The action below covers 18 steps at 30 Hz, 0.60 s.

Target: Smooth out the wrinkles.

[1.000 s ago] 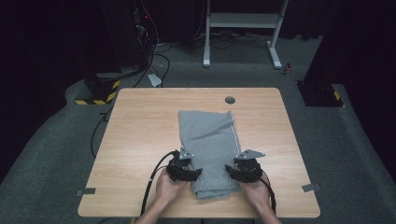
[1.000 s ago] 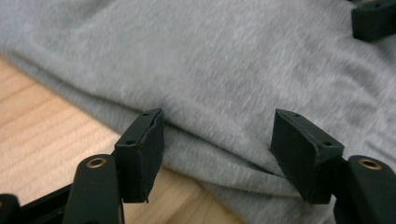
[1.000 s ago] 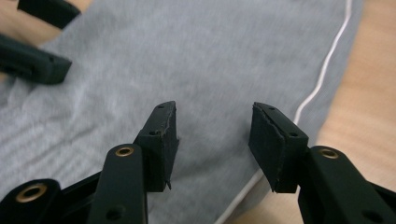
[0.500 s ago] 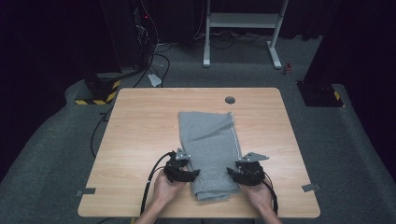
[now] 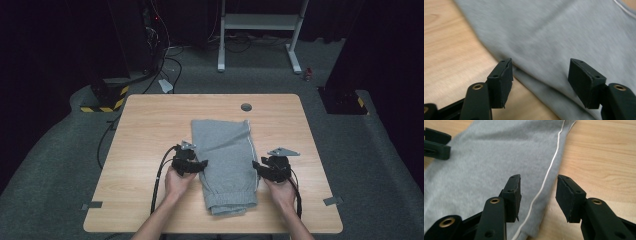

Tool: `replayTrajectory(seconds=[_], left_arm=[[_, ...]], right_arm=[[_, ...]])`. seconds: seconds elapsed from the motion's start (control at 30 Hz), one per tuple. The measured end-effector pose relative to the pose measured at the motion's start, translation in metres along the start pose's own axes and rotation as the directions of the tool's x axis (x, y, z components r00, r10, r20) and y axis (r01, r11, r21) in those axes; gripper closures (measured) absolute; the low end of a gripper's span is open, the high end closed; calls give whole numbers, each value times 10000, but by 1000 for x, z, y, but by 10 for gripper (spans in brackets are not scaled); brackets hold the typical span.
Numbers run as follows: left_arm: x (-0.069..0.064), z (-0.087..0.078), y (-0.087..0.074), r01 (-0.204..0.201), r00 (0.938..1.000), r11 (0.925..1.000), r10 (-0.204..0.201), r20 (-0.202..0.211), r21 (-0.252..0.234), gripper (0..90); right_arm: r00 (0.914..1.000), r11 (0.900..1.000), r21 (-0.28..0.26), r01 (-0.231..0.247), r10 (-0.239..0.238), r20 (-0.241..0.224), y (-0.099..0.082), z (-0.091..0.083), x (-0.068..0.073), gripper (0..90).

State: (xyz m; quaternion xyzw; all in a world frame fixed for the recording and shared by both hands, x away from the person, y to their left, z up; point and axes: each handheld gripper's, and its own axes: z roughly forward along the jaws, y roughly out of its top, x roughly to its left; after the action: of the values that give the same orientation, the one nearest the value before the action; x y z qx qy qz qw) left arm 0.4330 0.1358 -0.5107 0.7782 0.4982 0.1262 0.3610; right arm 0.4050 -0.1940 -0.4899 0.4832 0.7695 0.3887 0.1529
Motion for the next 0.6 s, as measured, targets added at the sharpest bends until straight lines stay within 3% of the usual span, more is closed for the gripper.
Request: replayTrajectory(seconds=[0.07,0.13,0.23,0.33,0.43,0.47,0.5,0.53,0.6], left_arm=[[4,3,4,12,9999,10000,-11,-142,79,351],[8,3,6,208,9995,9995,-213,-219,-249,363],[15,7,14,102,9985,9999,-95,-545,136,367],[21,8,16,331,9962,9994,-339,-801,-120,401],[27,10,23,281,9949,9993,-254,-976,264,380],[32,10,25,682,9929,9973,-705,-960,-267,390],[32,10,25,682,9929,9973,-705,-960,-267,389],[36,13,26,1095,9907,9928,-1128,-755,-476,389],[37,19,28,1112,9911,9935,-1126,-712,-224,381]], right_arm=[[10000,10000,-19,76,-76,40,3,5,-2,539],[9999,10000,55,-11,11,121,6,12,-3,531],[9995,9996,43,-276,276,127,11,22,-5,523],[9991,9997,-12,-262,263,337,19,32,-7,518],[9983,9989,-101,-447,451,366,30,39,-9,504],[9977,9985,-126,-541,546,404,33,41,-10,498],[9973,9982,-219,-564,574,450,36,43,-12,496],[9968,9978,-253,-611,623,505,39,45,-13,492],[9953,9968,-205,-776,786,564,44,49,-16,492]])
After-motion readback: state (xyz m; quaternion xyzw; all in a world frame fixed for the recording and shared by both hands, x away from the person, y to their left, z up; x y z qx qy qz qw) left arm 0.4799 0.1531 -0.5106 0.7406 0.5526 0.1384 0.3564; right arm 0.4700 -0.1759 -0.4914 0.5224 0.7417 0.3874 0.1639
